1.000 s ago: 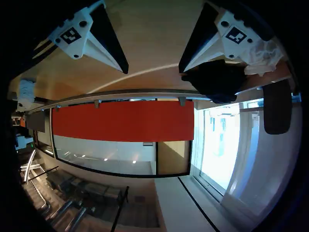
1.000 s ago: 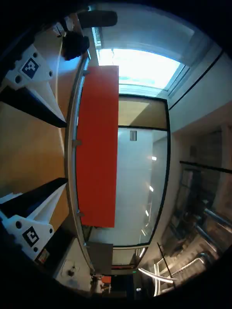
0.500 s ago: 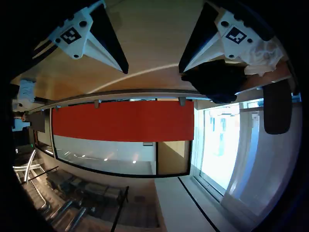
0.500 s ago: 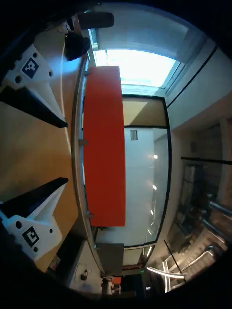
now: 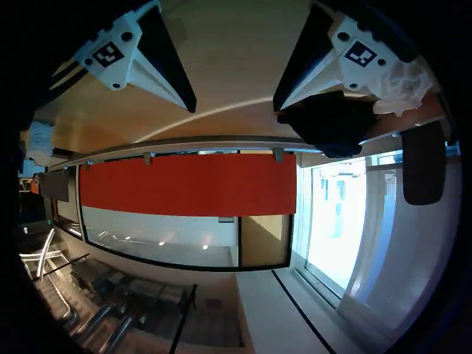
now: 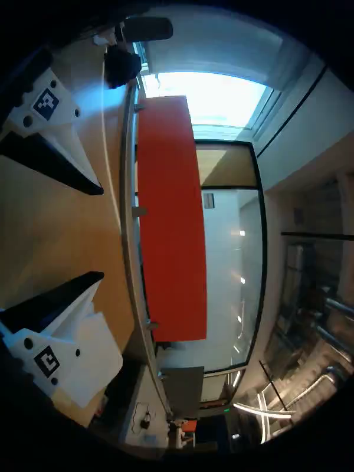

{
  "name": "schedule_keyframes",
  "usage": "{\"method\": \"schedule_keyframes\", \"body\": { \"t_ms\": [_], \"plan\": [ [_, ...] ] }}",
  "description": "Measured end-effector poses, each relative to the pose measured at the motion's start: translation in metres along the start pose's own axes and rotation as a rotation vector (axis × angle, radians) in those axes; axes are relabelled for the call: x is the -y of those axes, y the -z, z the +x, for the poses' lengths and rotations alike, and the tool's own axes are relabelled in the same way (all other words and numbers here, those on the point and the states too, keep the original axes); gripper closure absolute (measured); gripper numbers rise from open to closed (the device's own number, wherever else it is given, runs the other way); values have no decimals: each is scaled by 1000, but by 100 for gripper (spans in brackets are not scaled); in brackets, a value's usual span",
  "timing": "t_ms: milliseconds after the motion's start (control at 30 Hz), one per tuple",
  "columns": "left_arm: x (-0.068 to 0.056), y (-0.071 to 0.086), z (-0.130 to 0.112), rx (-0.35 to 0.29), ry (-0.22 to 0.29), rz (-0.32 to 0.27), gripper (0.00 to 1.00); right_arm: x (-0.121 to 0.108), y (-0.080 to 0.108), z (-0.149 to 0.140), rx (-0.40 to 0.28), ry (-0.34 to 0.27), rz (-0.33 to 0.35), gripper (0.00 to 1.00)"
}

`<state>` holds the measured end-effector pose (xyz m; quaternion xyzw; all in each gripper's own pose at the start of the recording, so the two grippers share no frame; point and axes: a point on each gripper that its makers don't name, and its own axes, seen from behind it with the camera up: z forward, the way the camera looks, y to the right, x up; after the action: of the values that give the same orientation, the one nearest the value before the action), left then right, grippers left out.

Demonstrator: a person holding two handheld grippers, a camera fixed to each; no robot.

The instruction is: Fold towel

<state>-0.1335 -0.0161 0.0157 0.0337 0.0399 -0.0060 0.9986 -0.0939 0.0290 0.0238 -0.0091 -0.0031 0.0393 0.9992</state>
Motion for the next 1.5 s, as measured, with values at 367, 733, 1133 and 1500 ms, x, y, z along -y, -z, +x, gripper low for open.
{"method": "schedule_keyframes", "body": {
  "t_ms": [367,733,1133,1500],
  "plan": [
    [0,-1,0,0,0,0,4,-3,-1,-23,-7,9,7,0],
    [0,-1,0,0,0,0,3,-9,2,-30,-22,-24,8,1],
    [0,-1,0,0,0,0,3,-4,9,-27,-37,-15,14,1],
    [0,-1,-1,0,0,0,3,3,10,-30,-37,8,18,1]
  ]
}}
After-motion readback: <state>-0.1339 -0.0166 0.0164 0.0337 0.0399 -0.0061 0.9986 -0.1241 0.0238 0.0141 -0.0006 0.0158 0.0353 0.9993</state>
